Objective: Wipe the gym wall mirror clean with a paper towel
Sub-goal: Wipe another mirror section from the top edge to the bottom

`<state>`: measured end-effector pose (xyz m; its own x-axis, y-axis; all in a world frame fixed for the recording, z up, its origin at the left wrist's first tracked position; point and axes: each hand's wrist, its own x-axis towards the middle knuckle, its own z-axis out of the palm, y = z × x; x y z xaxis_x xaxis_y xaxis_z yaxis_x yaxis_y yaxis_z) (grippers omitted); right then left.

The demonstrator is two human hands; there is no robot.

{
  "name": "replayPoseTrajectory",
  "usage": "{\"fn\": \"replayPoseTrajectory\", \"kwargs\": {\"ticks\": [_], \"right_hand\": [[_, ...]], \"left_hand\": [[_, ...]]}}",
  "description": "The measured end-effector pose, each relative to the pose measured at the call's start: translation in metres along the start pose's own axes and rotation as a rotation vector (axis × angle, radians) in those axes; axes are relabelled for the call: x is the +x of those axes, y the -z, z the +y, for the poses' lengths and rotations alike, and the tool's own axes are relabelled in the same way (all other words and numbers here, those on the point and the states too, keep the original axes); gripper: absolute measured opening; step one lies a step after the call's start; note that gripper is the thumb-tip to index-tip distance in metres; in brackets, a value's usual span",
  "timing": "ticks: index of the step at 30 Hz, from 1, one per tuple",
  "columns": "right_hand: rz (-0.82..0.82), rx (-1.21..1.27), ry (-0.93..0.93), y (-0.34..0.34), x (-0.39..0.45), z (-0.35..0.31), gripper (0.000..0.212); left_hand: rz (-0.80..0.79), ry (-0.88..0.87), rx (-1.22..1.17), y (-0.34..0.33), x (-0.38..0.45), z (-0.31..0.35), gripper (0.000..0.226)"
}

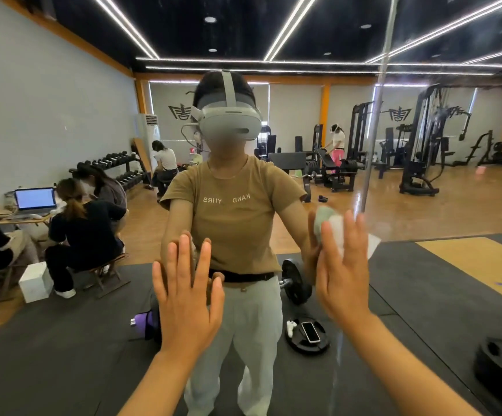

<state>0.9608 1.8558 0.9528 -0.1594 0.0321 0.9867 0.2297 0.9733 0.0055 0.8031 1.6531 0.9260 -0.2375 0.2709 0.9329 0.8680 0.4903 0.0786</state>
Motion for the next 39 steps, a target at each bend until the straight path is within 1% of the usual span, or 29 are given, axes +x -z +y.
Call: {"fn": "replayPoseTrajectory", "kwargs": {"ticks": [4,6,8,11,14,17,18,20,23,26,30,33,35,36,39], "right_hand": [[-0.129,0.001,0.053,0.004,-0.061,0.003,0.046],[-0.162,-0.007,0.080,0.005,-0.071,0.006,0.045],[-0.164,-0.017,0.083,0.005,-0.062,0.011,0.044],[-0.114,-0.032,0.148,0.005,-0.016,0.013,0.049],[0.012,-0.029,0.186,0.009,0.067,0.007,0.047],[0.138,-0.009,0.129,0.013,0.158,0.002,0.045],[0.167,0.004,0.102,0.013,0.177,0.000,0.045],[0.184,0.022,0.074,0.010,0.185,-0.003,0.044],[0.125,0.067,0.097,0.005,0.149,-0.006,0.048],[0.064,0.089,0.141,0.001,0.092,-0.001,0.056],[-0.096,0.000,0.217,-0.003,-0.012,0.008,0.077],[-0.204,-0.084,0.330,-0.001,-0.079,0.019,0.081],[-0.248,-0.119,0.406,0.003,-0.086,0.026,0.080],[-0.259,-0.123,0.430,0.007,-0.080,0.028,0.077],[-0.223,-0.087,0.479,0.015,-0.038,0.029,0.069]], "left_hand": [[0.005,0.018,-0.010,0.000,0.000,0.003,0.068],[0.005,0.028,-0.013,0.000,0.001,0.006,0.068],[0.004,0.039,-0.012,0.000,0.001,0.008,0.068],[0.002,0.046,-0.002,0.002,0.001,0.010,0.064],[-0.013,0.053,0.011,0.002,0.001,0.009,0.063],[-0.021,0.041,0.017,0.003,-0.001,0.007,0.063],[-0.018,0.040,0.021,0.004,0.000,0.007,0.063],[-0.021,0.042,0.044,0.004,0.002,0.007,0.063],[-0.026,0.036,0.067,0.002,0.002,0.007,0.063],[-0.041,0.058,0.097,-0.001,0.000,0.008,0.063],[-0.043,0.072,0.092,0.000,0.000,0.012,0.061],[-0.038,0.082,0.083,0.001,-0.001,0.013,0.062],[-0.036,0.098,0.082,0.002,0.000,0.019,0.063],[-0.043,0.077,0.088,0.002,-0.002,0.024,0.064],[-0.067,-0.083,0.112,-0.001,-0.016,0.033,0.064]]}}
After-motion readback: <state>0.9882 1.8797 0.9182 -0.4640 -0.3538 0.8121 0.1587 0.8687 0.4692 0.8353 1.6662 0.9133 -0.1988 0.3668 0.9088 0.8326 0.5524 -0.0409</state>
